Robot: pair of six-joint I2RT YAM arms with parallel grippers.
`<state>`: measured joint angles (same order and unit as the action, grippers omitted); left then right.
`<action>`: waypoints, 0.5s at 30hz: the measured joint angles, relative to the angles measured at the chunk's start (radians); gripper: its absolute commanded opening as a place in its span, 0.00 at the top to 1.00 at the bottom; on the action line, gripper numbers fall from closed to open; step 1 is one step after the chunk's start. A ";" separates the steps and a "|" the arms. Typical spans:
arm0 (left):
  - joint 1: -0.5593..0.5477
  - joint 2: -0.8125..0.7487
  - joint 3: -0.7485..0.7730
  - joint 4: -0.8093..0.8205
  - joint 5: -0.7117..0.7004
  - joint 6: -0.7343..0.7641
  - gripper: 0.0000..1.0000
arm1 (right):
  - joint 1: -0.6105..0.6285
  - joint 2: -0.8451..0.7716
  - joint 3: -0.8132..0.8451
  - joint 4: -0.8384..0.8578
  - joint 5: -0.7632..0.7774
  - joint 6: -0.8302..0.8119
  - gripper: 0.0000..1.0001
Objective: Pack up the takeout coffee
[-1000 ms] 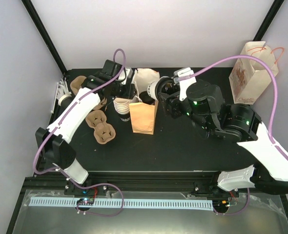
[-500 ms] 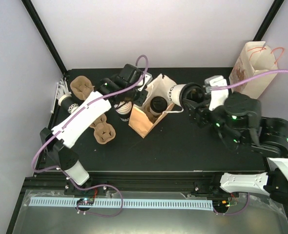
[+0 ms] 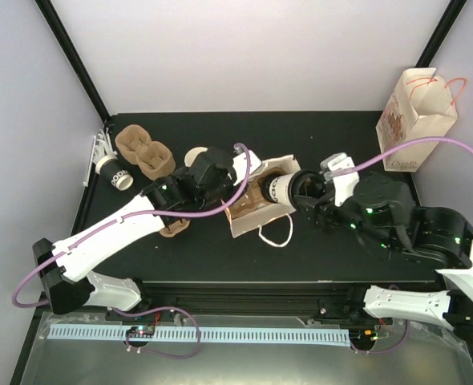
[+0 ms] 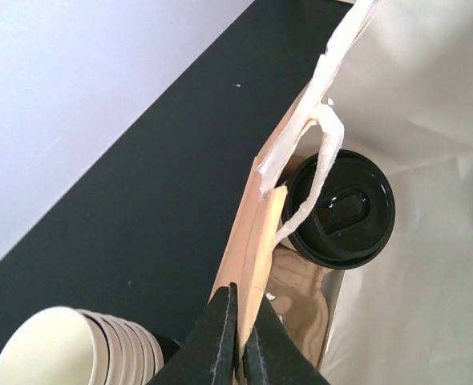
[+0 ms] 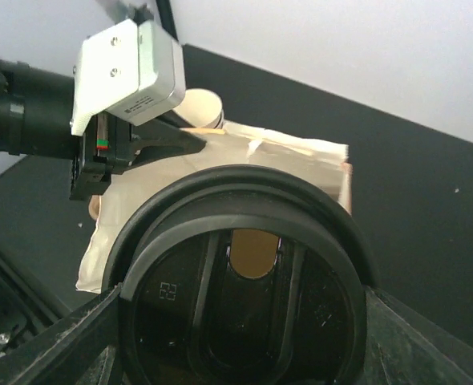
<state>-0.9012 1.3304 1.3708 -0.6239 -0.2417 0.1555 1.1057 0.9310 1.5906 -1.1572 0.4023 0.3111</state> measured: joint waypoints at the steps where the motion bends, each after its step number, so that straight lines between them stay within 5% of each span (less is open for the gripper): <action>1: -0.015 -0.009 -0.018 0.023 -0.010 0.012 0.98 | 0.000 0.003 -0.020 0.002 -0.012 0.000 0.44; 15: -0.108 -0.047 -0.138 0.136 -0.117 0.063 0.98 | 0.000 -0.013 -0.302 0.141 -0.118 -0.003 0.45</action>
<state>-1.0096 1.2831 1.2324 -0.4881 -0.3588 0.2188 1.1057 0.9176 1.2888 -1.0164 0.2844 0.3080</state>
